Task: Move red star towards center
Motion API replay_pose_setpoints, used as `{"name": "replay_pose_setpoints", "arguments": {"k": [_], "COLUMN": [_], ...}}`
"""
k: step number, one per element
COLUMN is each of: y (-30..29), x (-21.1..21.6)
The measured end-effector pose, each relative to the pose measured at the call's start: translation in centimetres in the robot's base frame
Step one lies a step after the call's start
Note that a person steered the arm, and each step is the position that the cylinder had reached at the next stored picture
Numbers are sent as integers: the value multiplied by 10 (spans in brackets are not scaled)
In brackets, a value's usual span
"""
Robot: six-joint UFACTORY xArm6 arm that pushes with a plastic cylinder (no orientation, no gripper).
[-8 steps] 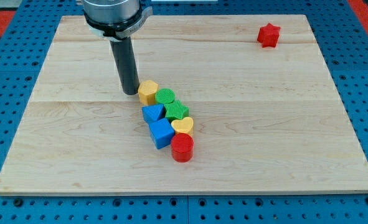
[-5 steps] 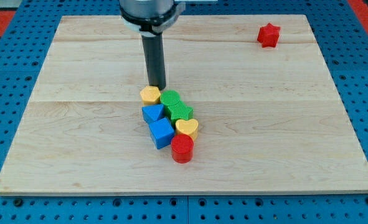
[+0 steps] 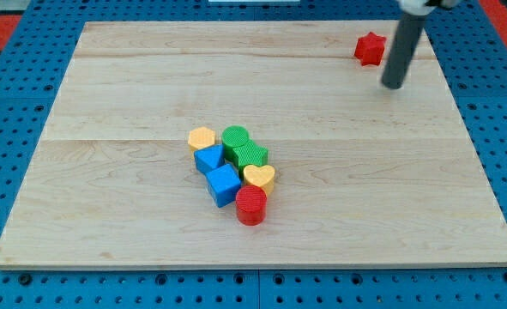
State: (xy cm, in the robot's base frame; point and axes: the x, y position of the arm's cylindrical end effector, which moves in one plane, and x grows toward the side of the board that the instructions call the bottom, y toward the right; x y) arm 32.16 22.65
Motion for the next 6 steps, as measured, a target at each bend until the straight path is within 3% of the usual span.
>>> {"name": "replay_pose_setpoints", "arguments": {"k": [1, 3, 4, 5, 6], "y": [46, -53, -99, -91, -89], "x": [-49, -89, -78, -82, -122]}}
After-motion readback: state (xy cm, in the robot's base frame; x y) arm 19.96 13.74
